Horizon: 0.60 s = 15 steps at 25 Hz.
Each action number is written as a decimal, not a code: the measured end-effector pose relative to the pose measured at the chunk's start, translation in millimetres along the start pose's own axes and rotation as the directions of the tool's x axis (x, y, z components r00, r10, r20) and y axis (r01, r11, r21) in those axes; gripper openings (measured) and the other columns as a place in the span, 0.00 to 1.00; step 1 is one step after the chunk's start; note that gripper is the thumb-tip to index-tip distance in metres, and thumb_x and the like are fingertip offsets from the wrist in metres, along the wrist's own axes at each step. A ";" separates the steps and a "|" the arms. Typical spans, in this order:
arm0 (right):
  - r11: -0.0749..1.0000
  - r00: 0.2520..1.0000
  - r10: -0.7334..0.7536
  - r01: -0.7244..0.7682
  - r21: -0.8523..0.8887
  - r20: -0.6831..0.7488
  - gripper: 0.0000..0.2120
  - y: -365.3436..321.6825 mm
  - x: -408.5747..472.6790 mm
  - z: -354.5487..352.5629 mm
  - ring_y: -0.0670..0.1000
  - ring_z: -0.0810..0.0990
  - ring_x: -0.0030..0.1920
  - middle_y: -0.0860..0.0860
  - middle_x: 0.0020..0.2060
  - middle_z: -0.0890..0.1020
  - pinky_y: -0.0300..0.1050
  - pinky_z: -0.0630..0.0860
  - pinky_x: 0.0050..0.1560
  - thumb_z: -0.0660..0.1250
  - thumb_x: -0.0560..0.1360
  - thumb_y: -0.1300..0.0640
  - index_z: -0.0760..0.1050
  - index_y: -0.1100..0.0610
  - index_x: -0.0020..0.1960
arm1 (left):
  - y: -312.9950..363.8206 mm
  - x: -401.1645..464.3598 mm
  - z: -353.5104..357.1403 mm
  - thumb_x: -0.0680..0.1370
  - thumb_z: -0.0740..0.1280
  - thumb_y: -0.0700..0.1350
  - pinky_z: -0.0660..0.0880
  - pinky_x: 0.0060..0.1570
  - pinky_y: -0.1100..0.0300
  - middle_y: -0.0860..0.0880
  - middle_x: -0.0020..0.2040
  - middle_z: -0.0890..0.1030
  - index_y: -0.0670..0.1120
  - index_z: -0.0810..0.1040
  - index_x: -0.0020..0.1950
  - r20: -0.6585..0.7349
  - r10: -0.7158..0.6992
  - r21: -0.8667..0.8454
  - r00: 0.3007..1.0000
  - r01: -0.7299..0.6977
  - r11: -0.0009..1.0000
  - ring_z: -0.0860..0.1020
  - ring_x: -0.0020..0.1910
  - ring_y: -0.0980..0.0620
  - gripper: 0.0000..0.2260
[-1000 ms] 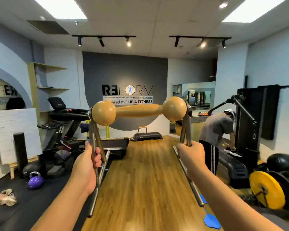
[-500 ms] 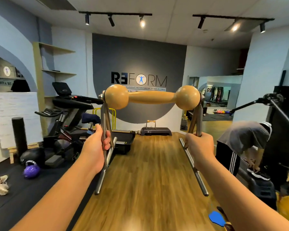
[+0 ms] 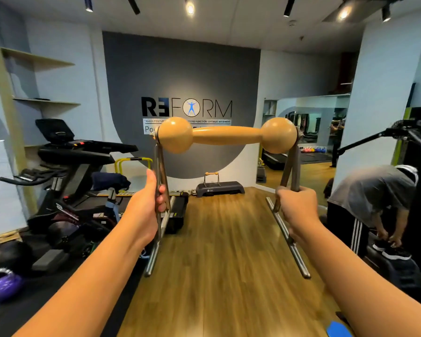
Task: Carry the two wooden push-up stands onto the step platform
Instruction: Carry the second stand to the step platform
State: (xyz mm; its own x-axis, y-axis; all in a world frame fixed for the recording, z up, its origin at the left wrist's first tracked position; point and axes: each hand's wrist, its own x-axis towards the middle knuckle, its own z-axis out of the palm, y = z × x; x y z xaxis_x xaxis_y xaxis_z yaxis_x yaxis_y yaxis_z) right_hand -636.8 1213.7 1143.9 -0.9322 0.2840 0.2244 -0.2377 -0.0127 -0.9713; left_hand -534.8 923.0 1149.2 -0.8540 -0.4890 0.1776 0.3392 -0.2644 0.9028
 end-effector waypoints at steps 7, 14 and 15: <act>1.000 0.999 -0.020 0.020 0.018 0.031 0.10 57.2 144.1 111.2 0.45 0.64 0.18 0.45 0.20 0.67 0.39 0.61 0.20 0.70 0.73 0.53 0.72 0.55 0.37 | -60.2 193.8 -5.1 0.78 0.63 0.67 0.62 0.26 0.64 0.55 0.32 0.69 0.50 0.74 0.48 0.070 -0.027 -0.034 0.997 0.029 0.999 0.63 0.27 0.57 0.21; 0.997 0.992 -0.076 0.073 0.035 0.099 0.08 116.9 328.3 218.1 0.53 0.61 0.30 0.54 0.29 0.64 0.49 0.58 0.32 0.68 0.68 0.54 0.69 0.54 0.36 | -123.4 379.1 37.9 0.82 0.61 0.62 0.59 0.24 0.65 0.55 0.32 0.72 0.50 0.73 0.49 0.001 -0.017 -0.134 1.000 0.017 0.991 0.63 0.26 0.58 0.16; 0.996 0.990 -0.088 0.083 0.043 0.107 0.08 121.9 354.3 232.5 0.53 0.60 0.31 0.54 0.29 0.63 0.50 0.57 0.32 0.68 0.68 0.54 0.69 0.55 0.36 | -130.3 407.2 43.4 0.82 0.60 0.62 0.60 0.24 0.65 0.55 0.32 0.72 0.50 0.73 0.49 -0.002 -0.015 -0.140 1.000 0.014 0.990 0.63 0.26 0.58 0.16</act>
State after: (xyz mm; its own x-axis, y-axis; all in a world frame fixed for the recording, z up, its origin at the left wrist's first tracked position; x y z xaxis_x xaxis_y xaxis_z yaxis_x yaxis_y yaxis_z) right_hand -1059.6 1089.8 1123.5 -0.9316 0.1799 0.3158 -0.3261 -0.0298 -0.9449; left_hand -943.9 794.3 1120.9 -0.8582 -0.4866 0.1638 0.3788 -0.3849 0.8417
